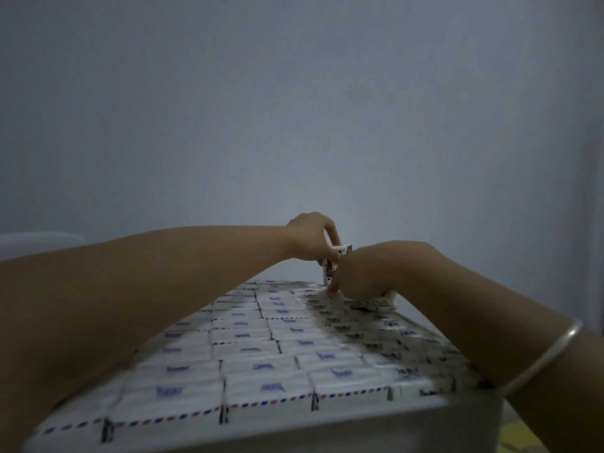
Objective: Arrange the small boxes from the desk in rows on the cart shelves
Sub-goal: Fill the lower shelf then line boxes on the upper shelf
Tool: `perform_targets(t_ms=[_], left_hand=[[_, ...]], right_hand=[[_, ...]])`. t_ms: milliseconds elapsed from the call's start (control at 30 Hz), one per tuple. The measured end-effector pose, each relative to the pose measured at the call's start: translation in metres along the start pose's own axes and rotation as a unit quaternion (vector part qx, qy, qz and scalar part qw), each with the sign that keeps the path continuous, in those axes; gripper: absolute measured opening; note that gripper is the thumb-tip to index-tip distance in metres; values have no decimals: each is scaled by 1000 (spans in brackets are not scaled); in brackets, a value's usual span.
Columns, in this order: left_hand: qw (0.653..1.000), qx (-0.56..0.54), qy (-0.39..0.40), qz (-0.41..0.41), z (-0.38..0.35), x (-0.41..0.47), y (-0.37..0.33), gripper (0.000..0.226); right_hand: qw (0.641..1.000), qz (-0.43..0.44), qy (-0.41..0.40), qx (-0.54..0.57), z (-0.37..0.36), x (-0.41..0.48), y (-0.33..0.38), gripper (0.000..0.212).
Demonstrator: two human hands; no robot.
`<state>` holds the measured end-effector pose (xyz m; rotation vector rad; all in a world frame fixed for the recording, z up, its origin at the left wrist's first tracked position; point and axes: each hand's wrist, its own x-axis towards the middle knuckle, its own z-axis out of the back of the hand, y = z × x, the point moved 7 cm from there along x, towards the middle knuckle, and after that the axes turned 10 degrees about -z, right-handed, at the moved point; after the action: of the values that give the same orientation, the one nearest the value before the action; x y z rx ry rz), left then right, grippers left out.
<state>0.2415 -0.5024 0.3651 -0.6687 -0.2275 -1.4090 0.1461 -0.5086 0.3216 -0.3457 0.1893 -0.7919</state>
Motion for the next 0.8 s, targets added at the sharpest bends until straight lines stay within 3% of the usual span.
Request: perform_targets(t_ms=[233, 300, 567, 700, 800], left_hand=[[998, 15, 62, 16, 2, -4, 2, 17], [997, 21, 68, 19, -2, -5, 5, 18], [978, 151, 145, 3, -25, -19, -3, 28], [950, 202, 237, 24, -27, -36, -15, 39], [943, 227, 242, 3, -24, -44, -35, 41]], right_hand=[[985, 13, -118, 125, 20, -15, -6, 38], [968, 11, -173, 181, 33, -25, -15, 34], [888, 18, -270, 373, 54, -59, -56, 29], [881, 3, -312, 357, 49, -70, -64, 19], [885, -43, -347, 307, 47, -70, -69, 19]])
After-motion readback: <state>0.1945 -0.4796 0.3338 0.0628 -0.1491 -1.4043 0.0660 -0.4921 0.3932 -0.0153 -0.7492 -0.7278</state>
